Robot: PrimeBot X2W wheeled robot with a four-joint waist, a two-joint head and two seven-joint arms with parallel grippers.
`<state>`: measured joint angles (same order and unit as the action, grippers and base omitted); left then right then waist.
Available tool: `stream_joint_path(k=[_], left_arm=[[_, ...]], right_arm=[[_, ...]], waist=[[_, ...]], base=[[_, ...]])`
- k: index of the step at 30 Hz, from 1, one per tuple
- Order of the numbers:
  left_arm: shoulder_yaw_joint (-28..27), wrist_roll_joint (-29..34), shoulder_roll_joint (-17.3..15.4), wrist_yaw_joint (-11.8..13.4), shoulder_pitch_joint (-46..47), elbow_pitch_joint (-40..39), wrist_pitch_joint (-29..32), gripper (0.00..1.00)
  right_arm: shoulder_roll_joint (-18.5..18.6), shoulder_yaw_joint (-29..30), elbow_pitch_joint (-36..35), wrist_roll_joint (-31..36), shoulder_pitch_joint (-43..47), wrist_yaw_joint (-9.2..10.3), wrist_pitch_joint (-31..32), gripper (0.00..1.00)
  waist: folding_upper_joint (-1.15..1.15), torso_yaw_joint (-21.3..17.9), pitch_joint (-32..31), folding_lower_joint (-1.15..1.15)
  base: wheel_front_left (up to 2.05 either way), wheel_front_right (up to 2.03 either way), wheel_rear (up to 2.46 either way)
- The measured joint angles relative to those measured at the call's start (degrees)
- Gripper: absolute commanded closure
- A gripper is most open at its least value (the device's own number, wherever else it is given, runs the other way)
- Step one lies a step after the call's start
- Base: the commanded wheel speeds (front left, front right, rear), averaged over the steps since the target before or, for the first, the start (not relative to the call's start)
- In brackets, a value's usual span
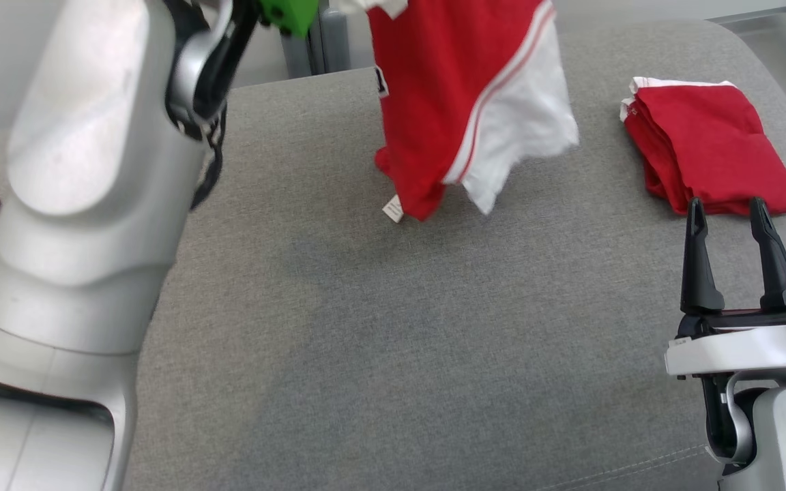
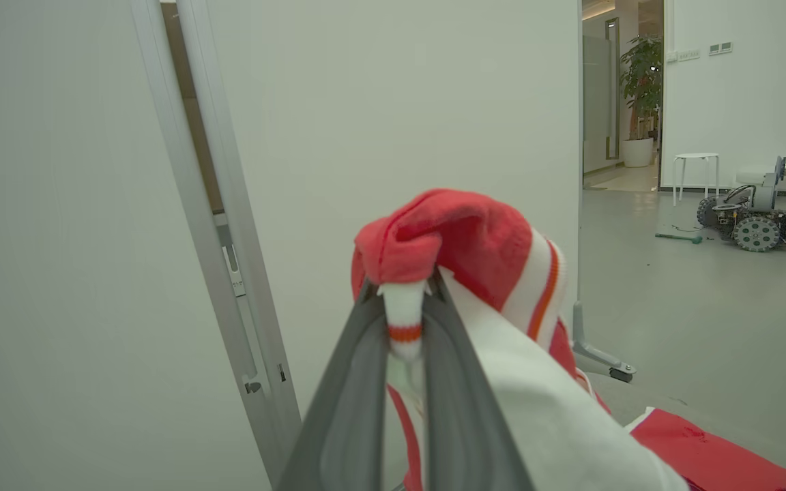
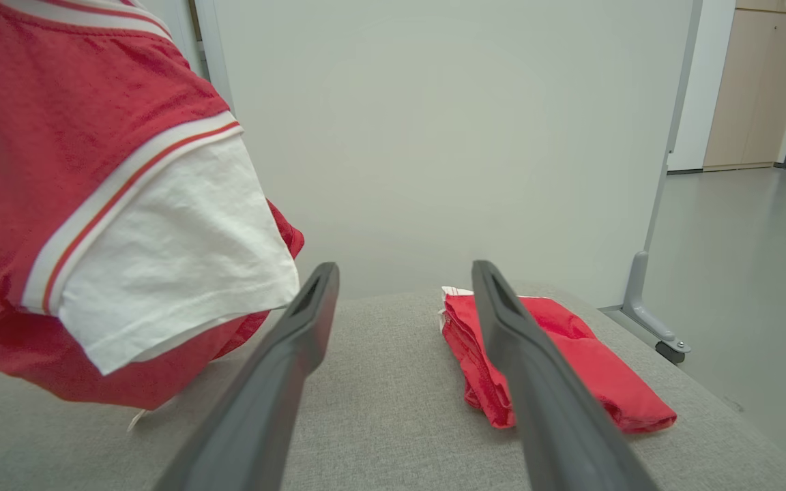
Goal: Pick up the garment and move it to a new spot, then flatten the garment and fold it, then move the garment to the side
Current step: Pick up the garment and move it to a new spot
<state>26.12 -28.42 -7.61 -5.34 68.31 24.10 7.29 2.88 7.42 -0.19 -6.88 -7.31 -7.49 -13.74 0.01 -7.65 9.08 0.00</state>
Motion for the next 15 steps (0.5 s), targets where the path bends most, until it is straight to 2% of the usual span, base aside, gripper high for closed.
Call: stream_joint_path(k=[4, 8, 15], left_arm=[[0.09, -1.38, 0.31, 1.67, -8.25, 2.23, -1.02, 1.0], [2.12, 0.73, -2.0, 2.43, -17.71, 6.41, -5.49, 1.0], [1.59, 1.75, -4.01, 6.24, -29.21, 14.16, -15.08, 1.0]], right_arm=[[0.0, -0.45, 0.71, -0.63, 0.03, 0.0, -0.35, 0.0], [-0.02, -1.08, 1.15, -1.03, -0.08, 0.0, -0.68, 0.0], [-0.01, -1.71, 1.74, -1.04, -0.27, 0.0, -0.98, 0.0]], waist=[[0.0, -0.66, 0.3, 0.0], [0.0, -0.73, 1.58, 0.0], [0.0, -0.79, 4.0, 0.0]], base=[[0.0, 0.0, 0.0], [0.0, 0.0, 0.0], [0.0, 0.0, 0.0]])
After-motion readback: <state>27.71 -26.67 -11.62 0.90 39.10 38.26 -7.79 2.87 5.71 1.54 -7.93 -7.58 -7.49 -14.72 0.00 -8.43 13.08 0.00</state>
